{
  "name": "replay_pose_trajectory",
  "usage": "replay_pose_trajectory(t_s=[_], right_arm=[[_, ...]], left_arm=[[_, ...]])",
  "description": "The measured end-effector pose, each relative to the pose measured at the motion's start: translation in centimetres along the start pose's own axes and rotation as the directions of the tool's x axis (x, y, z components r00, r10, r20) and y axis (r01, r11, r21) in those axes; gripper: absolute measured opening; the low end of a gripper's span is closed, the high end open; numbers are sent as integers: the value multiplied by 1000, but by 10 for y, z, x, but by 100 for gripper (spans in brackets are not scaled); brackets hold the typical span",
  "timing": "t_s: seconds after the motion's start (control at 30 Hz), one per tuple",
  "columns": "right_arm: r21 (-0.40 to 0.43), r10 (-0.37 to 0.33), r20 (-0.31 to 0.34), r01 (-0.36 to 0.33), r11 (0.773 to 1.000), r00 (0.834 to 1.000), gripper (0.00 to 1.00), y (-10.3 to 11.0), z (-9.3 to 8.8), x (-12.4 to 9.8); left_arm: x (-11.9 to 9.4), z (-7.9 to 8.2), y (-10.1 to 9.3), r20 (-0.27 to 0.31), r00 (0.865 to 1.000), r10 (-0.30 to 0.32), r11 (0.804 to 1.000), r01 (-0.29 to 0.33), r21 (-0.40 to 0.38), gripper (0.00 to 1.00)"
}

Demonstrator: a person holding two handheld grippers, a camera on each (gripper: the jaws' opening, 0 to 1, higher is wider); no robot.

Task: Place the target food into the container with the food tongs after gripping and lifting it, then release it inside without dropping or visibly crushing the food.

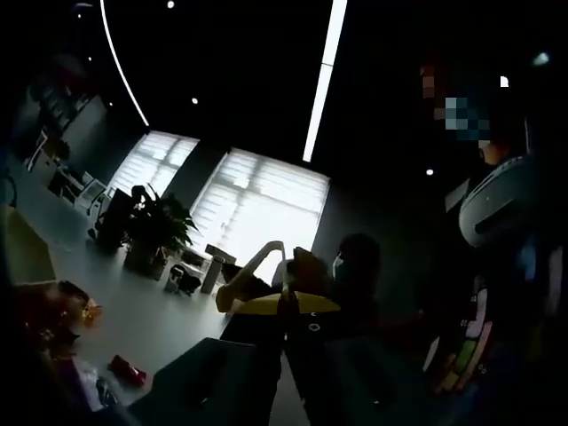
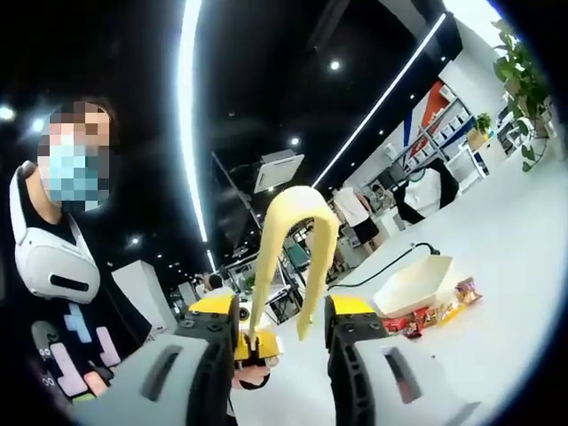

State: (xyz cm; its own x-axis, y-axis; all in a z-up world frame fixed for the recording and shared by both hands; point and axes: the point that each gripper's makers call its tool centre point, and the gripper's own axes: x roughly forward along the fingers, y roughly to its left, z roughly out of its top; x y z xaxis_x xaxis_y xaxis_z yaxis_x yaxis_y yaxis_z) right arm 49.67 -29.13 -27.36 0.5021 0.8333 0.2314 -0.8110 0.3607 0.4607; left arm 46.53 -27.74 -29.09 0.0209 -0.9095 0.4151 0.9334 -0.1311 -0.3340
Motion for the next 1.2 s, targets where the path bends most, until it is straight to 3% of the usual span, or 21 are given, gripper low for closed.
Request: replay_pose_trajectory(t_s=[0.2, 0.3, 0.5, 0.67, 0.7, 0.8, 0.93, 1.03, 1.07, 1.13, 1.2], right_arm=[[7, -2, -5, 2, 1000, 1000, 27, -1, 0, 1], [-35, -9, -18, 9, 999, 1000, 26, 0, 0, 1], [-59, -5, -5, 5, 998, 1000, 25, 3, 5, 1], [-72, -15, 4, 15, 997, 1000, 23, 4, 9, 3], [-75, -18, 12, 19, 997, 1000, 23, 4, 11, 3], [-67, -28, 14, 29, 997, 1000, 23, 7, 8, 9], [-89, -41, 6, 42, 995, 999, 21, 7, 7, 12], [-101, -44, 1, 44, 994, 999, 21, 7, 6, 13], [-97, -45, 3, 45, 994, 999, 21, 6, 6, 12], [-88, -48, 14, 49, 995, 999, 21, 5, 8, 12], [-96, -62, 17, 63, 993, 998, 22, 3, 10, 10]], left_arm=[[-1, 1, 1, 7, 1000, -4, 1000, 4, -22, 2], [-2, 0, 1, 6, 1000, -13, 997, 13, -76, 2], [-1, 4, -3, 22, 999, -40, 993, 43, -113, 2], [-1, 7, -2, 30, 998, -55, 992, 58, -111, 2], [0, 10, 1, 31, 999, -36, 997, 38, -72, 3], [0, 11, 3, 26, 999, -30, 995, 32, -92, 3], [-4, 11, 10, -11, 1000, 27, 999, -27, 19, 5], [-7, 12, 11, -30, 999, 42, 999, -42, 12, 7], [-12, 13, 20, -35, 995, 94, 995, -93, 24, 13], [-17, 14, 22, -46, 993, 112, 993, -111, 25, 23], [-28, 14, 30, -74, 982, 174, 982, -168, 83, 26]])
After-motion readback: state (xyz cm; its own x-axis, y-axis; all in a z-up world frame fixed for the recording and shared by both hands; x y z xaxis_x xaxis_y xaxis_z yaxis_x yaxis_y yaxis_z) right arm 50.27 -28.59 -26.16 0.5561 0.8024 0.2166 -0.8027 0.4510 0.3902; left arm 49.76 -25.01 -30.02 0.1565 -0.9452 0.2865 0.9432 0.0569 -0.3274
